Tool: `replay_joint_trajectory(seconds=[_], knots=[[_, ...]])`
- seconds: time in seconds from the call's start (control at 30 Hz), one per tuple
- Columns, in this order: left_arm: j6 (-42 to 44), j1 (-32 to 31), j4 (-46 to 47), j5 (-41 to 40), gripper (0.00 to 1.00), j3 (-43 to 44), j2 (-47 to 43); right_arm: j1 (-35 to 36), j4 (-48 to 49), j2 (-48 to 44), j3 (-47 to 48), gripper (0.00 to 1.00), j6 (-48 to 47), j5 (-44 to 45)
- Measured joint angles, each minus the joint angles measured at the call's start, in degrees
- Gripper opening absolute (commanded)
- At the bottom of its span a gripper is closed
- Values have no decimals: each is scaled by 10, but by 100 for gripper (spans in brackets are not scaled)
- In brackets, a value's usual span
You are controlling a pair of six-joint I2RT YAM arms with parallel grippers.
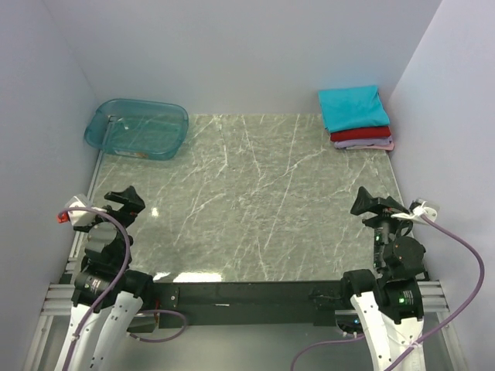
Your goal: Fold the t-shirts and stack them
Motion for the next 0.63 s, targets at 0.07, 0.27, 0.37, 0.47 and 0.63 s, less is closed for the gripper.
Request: replay_joint_trajectory(seconds=[0.07,0.27,0.37,0.47,0.63], knots=[[3,0,14,0,99,-2,5,0,0,0,-6,91,0,-4],[20,0,46,4,99,-16,32,0,4,0,-8,91,-5,-13],[31,0,52,7,100,-24,40,0,5,0,-8,92,-6,-16],[40,0,59,10,99,-29,41,0,5,0,-8,92,-6,-17],[50,3,71,21,99,-31,41,0,5,0,-8,92,-6,-19]])
